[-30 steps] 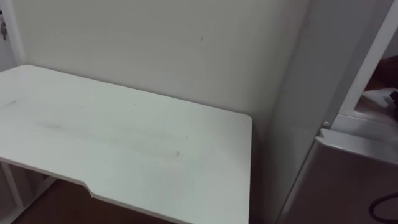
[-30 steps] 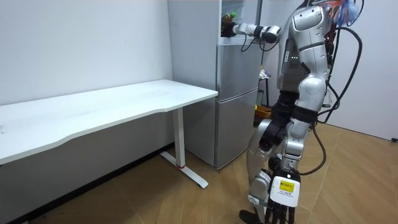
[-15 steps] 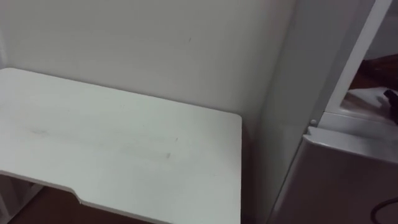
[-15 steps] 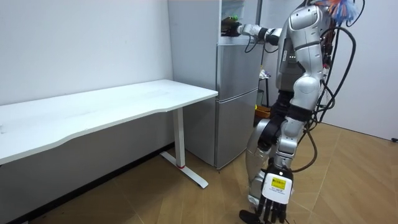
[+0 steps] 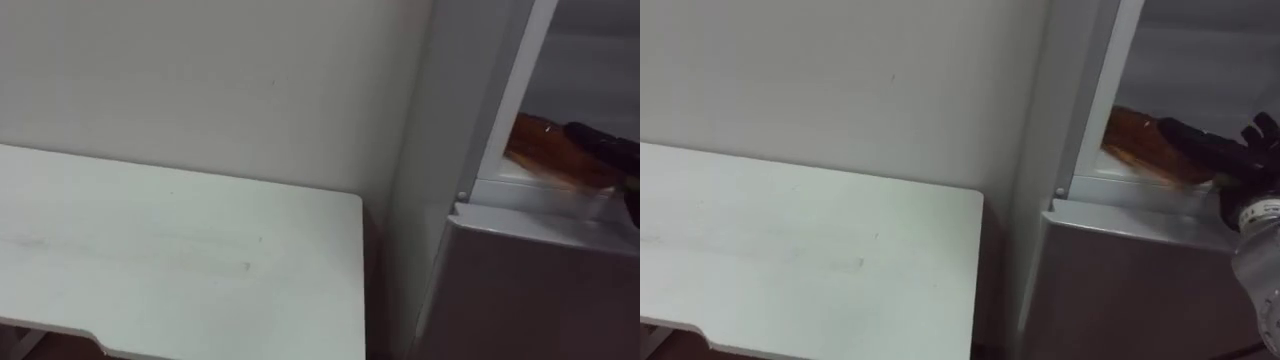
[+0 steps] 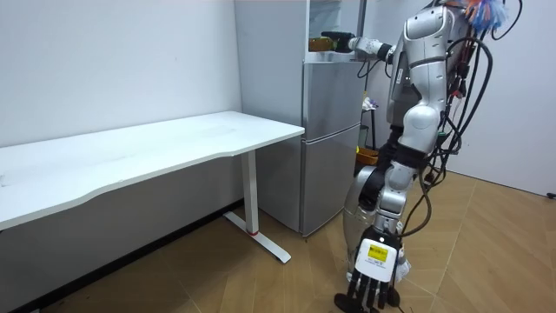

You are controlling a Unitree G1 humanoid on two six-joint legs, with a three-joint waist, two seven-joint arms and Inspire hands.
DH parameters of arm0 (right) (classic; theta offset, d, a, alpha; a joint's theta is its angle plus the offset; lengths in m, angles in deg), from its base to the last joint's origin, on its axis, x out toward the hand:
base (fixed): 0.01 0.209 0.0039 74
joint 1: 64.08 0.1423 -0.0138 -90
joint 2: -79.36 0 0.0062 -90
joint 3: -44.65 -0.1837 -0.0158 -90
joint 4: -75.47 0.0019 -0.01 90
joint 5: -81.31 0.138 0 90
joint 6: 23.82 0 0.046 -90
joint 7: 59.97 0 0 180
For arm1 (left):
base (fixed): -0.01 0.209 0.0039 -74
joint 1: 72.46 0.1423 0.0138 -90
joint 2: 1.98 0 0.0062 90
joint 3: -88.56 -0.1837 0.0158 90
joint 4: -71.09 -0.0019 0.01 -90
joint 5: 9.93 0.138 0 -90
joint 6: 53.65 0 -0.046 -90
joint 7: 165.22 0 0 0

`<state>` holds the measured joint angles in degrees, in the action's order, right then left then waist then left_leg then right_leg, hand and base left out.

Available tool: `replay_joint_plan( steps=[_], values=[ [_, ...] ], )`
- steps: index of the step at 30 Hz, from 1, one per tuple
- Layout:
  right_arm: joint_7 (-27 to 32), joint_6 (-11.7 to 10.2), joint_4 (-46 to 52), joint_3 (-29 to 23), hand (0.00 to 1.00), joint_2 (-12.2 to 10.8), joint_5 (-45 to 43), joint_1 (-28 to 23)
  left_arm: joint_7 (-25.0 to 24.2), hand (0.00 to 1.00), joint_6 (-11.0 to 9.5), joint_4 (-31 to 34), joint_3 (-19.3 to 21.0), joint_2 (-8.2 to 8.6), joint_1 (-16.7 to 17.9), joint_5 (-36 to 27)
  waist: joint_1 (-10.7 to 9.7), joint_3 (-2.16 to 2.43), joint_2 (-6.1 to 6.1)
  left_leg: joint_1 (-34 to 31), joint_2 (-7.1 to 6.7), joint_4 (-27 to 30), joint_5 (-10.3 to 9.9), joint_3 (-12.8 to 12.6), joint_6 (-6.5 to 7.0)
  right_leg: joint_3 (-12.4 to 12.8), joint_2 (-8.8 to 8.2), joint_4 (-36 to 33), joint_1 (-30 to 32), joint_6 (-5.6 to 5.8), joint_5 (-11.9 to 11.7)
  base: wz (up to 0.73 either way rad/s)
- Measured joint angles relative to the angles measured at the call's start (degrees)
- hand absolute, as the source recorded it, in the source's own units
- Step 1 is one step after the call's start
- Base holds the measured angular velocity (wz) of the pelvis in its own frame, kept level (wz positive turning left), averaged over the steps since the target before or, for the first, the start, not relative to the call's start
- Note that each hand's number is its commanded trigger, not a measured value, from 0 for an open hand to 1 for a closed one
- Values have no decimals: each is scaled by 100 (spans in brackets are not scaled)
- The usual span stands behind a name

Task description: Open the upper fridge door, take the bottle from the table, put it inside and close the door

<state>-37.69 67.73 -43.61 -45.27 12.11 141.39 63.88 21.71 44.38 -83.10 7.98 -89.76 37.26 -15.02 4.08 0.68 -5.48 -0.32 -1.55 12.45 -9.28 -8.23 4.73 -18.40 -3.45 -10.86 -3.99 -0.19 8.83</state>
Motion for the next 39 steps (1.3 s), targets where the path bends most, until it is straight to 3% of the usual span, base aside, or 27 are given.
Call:
replay_joint_plan(
  steps=[3,16,24,31,34,39],
  values=[
    [-45,-4,149,-84,0,0,-28,0,-7,0,-3,-7,1,2,0,1,-16,5,1,89,9,-79,8,-102,-7,101,9,17,-9,-1,2,-16],
    [-167,79,332,-170,0,-1,-252,-256,-22,0,25,12,15,12,-22,-220,-82,-5,1,109,10,-106,1,-136,-5,97,16,98,-32,14,18,0],
    [-168,89,895,-200,0,-16,-674,-499,-21,0,12,4,158,25,-23,-215,-77,-40,-28,154,40,-120,-39,-137,-42,103,55,106,-130,11,10,0],
    [-114,93,2084,-481,0,-29,-900,-1020,-32,0,-1,0,161,82,-22,-215,-85,-33,4,135,51,-115,-49,-141,-48,84,53,107,-75,9,9,0],
    [-57,81,2563,-665,0,-125,-955,-1233,-31,0,-19,0,158,141,-31,-201,-85,-9,42,147,51,-116,-51,-143,-49,93,56,105,-105,7,7,0],
    [8,80,3261,-752,0,-276,-1364,-1594,-31,0,-68,2,155,160,-21,-152,-98,-8,97,153,53,-112,-57,-143,-53,93,56,99,-99,5,6,-1]
  ],
)
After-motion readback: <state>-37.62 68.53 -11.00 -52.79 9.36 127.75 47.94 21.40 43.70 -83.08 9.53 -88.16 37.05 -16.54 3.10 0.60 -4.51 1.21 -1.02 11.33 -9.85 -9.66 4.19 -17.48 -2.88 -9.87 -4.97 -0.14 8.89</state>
